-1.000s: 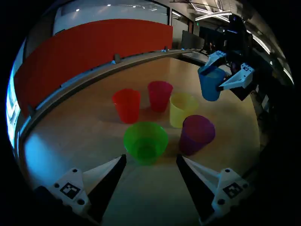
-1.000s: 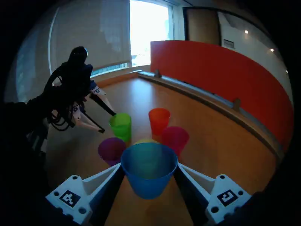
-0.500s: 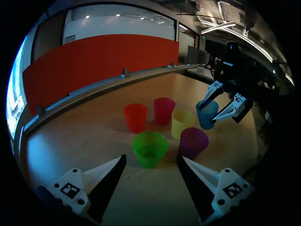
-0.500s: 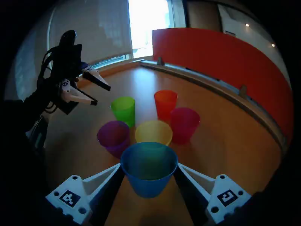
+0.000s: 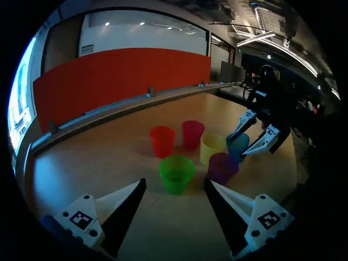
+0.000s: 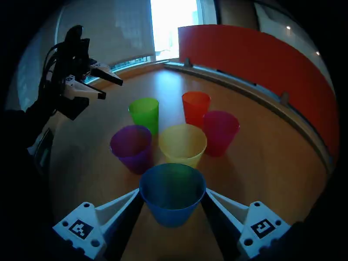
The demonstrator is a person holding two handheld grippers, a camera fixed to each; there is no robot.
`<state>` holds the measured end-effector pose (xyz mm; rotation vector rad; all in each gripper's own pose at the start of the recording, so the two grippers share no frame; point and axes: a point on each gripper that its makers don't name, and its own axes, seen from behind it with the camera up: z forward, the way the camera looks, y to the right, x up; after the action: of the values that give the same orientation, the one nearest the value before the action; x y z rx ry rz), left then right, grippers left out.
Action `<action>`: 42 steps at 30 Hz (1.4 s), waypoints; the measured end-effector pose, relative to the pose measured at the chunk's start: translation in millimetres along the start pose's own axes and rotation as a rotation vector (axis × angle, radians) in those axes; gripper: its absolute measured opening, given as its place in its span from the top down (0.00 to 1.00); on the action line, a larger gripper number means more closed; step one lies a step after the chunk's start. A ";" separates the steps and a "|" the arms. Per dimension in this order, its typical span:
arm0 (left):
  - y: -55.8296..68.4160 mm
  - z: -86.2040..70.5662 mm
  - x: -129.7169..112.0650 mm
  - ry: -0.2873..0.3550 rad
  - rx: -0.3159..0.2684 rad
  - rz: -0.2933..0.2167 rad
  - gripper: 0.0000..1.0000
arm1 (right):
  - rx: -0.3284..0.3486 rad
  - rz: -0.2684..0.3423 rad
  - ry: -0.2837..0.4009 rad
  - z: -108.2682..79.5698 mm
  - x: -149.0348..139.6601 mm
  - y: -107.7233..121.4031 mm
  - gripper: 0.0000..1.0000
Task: Pour water
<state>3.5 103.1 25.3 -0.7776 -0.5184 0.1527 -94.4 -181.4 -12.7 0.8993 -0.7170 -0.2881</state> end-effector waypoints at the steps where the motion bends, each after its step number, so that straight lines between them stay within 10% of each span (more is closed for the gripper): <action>1: -0.1 -1.3 0.2 0.003 0.000 -0.002 0.01 | 0.000 0.000 -0.001 0.5 -0.9 -0.1 0.10; 42: 21.0 -10.1 -4.8 0.007 -0.028 -0.012 0.01 | -0.015 0.020 -0.009 -8.6 -18.8 -4.3 0.00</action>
<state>5.5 110.2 2.6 -0.8021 -0.5191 0.1316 -102.1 -169.1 -28.0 0.8766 -0.7309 -0.2796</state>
